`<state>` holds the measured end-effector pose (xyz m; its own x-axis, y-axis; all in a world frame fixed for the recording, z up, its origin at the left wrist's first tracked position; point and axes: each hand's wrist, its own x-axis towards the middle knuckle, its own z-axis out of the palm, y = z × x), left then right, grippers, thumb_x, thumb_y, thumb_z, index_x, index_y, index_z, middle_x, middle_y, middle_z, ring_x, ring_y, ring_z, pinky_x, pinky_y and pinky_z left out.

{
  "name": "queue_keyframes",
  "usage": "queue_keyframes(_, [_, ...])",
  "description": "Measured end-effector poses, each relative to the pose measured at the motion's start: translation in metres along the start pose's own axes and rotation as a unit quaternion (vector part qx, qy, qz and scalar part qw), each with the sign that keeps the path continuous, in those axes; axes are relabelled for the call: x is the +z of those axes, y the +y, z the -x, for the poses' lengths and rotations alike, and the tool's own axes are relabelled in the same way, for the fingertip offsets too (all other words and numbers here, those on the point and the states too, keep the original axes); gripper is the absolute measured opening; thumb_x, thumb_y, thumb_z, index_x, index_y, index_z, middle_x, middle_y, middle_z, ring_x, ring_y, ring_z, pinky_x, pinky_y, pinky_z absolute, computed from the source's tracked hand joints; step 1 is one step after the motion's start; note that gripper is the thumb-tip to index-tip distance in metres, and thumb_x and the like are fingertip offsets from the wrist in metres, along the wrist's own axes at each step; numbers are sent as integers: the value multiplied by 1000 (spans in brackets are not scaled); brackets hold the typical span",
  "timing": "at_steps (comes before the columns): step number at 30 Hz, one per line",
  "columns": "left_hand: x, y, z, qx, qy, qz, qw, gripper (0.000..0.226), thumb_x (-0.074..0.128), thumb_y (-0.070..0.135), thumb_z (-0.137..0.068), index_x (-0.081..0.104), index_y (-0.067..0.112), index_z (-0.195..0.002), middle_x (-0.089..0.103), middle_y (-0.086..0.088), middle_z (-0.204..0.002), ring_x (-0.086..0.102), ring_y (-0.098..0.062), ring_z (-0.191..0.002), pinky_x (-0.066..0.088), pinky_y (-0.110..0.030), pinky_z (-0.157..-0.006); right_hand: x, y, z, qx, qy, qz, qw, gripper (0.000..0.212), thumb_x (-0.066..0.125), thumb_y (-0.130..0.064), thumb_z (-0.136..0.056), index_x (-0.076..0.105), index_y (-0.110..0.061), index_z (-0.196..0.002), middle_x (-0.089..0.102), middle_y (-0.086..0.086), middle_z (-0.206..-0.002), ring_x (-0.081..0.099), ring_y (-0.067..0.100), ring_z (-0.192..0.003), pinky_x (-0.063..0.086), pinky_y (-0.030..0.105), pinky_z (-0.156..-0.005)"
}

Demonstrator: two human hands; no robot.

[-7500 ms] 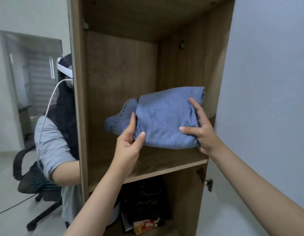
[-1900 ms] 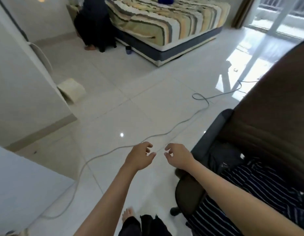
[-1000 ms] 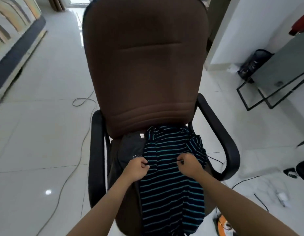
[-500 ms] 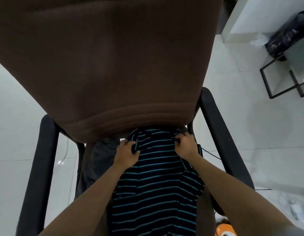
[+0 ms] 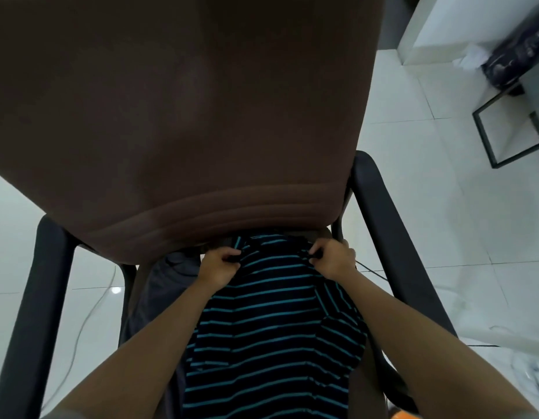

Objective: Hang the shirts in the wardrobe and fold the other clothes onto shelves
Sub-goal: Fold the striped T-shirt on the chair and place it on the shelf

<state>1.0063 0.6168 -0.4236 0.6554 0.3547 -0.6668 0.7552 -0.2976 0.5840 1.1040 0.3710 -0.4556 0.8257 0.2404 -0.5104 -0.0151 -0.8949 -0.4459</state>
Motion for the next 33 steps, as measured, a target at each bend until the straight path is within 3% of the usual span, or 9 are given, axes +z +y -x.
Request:
queue_keyframes(5, [-3,3,21,29,-40,-25,998,43,56,-6,-85,62,19,-120,60,-7,-119,62,-28,-97,54,-28,-69,-10,-6,11,0,5,63,998,24,66,-25,-79,52,-38,-65,65,-10,-97,52,22,-111,30,36,-97])
queue_keyframes(8, [-6,5,40,26,-31,-9,999,49,55,-5,-81,60,23,-122,63,-4,-110,65,-24,-82,51,-26,-52,-14,-8,23,-39,7,128,991,16,63,-23,-78,56,-35,-72,56,-15,-81,41,17,-111,16,40,-100])
queue_keyframes(10, [-10,4,54,34,-17,7,999,48,55,-4,-81,61,25,-119,66,-1,-102,66,-23,-75,56,-35,-56,-17,-12,32,-79,-30,86,993,20,63,-17,-77,54,-33,-68,55,-15,-76,49,13,-105,27,36,-97])
queue_keyframes(12, [-15,0,70,51,2,23,998,41,55,-2,-84,65,24,-114,66,4,-95,65,-20,-75,57,-40,-68,-21,-15,41,-108,-65,17,992,29,67,-11,-74,50,-33,-65,58,-8,-79,60,19,-95,40,25,-75])
queue_keyframes(16, [-31,-6,106,129,68,3,989,23,62,9,-88,66,29,-98,66,8,-87,64,-24,-84,56,-42,-82,-34,-24,68,-125,-69,-14,990,33,77,-7,-70,51,-28,-65,61,0,-83,58,17,-82,35,18,-59])
queue_keyframes(21, [-54,-13,149,154,98,4,983,26,60,0,-87,71,18,-102,67,-3,-109,65,-20,-90,54,-24,-75,-50,-40,116,-158,-127,41,978,34,74,-3,-70,52,-28,-61,54,-12,-69,53,11,-70,38,12,-58])
queue_keyframes(25, [-75,-21,203,186,117,25,975,31,61,-3,-84,71,25,-92,68,4,-99,62,-7,-86,48,-20,-76,-62,-54,170,-162,-74,78,981,24,80,-20,-65,58,-31,-65,59,-13,-75,53,7,-74,39,31,-79])
queue_keyframes(30, [-102,-43,291,269,189,64,942,21,73,4,-78,72,24,-77,68,12,-79,65,-10,-84,48,-12,-75,-84,-84,260,-229,-33,-13,973,29,84,-5,-65,57,-16,-68,58,-6,-77,54,9,-71,43,17,-61])
queue_keyframes(33, [-121,-52,353,284,176,72,940,20,68,-4,-81,74,10,-93,68,-1,-89,64,-16,-92,48,-22,-85,-101,-109,320,-263,-22,-38,964,29,86,-7,-65,58,-14,-70,58,-8,-80,51,0,-75,40,18,-65])
